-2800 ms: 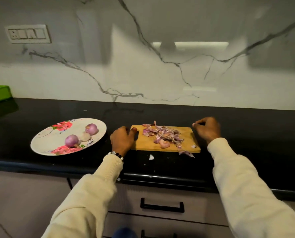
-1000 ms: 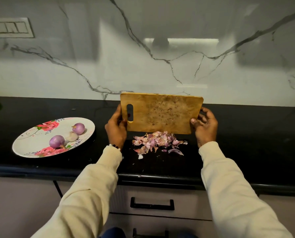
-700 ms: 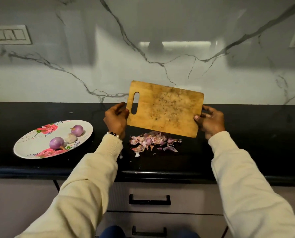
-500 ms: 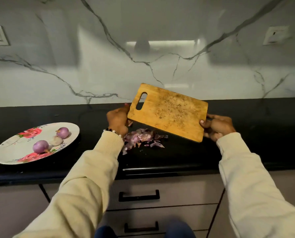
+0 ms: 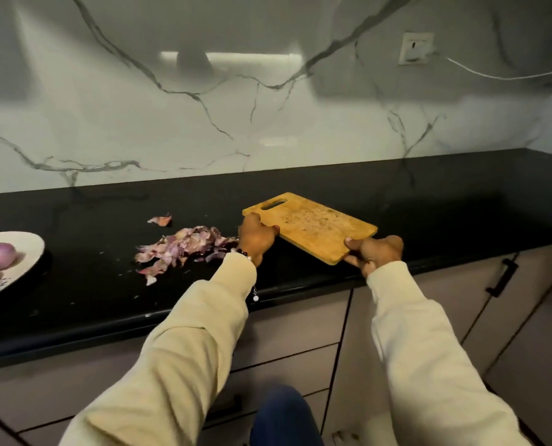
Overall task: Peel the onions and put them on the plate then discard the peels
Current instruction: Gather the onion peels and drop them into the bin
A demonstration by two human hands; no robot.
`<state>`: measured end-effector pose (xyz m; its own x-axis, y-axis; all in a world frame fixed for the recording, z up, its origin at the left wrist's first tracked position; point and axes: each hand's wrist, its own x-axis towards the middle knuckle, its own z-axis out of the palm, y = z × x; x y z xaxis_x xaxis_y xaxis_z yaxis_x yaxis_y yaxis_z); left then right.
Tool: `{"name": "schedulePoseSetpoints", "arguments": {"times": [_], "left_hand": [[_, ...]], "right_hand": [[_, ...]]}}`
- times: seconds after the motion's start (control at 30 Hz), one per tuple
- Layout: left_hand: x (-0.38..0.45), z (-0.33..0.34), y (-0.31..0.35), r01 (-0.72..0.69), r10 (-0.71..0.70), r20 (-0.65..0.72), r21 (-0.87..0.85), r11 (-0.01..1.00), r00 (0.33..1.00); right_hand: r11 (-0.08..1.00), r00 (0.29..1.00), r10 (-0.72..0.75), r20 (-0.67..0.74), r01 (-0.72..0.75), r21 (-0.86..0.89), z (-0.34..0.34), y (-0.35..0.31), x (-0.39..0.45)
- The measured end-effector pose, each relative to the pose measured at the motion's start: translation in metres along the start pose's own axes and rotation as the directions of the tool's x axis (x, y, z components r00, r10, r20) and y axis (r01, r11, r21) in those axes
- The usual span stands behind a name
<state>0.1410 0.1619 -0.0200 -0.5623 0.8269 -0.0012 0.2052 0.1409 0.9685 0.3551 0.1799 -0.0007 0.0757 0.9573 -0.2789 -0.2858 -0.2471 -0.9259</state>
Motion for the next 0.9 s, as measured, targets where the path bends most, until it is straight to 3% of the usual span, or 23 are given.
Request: {"name": "schedulePoseSetpoints", "arguments": {"times": [0.1,0.33,0.57,0.77,0.9], "left_hand": [[0.002,0.004,0.004,-0.09,0.092,0.006,0.231,0.969,0.996],[0.017,0.018,0.003,-0.259,0.239,0.107,0.51,0.82,0.965],[0.025,0.016,0.003,-0.284,0.277,0.099,0.555,0.782,0.956],[0.024,0.013,0.01,-0.291,0.185,0.239,0.56,0.776,0.953],[0.012,0.007,0.014,-0.341,0.267,0.22,0.466,0.816,0.938]], "right_hand": [[0.998,0.999,-0.027,0.038,0.029,-0.056,-0.002,-0.001,-0.002],[0.939,0.992,-0.023,0.121,0.063,-0.337,-0.004,-0.011,-0.001],[0.823,0.974,0.087,0.208,0.047,-0.566,0.003,-0.009,0.002],[0.745,0.968,0.068,0.242,0.112,-0.657,0.007,-0.009,0.0],[0.723,0.968,0.038,0.248,0.145,-0.675,0.009,-0.007,-0.003]]}}
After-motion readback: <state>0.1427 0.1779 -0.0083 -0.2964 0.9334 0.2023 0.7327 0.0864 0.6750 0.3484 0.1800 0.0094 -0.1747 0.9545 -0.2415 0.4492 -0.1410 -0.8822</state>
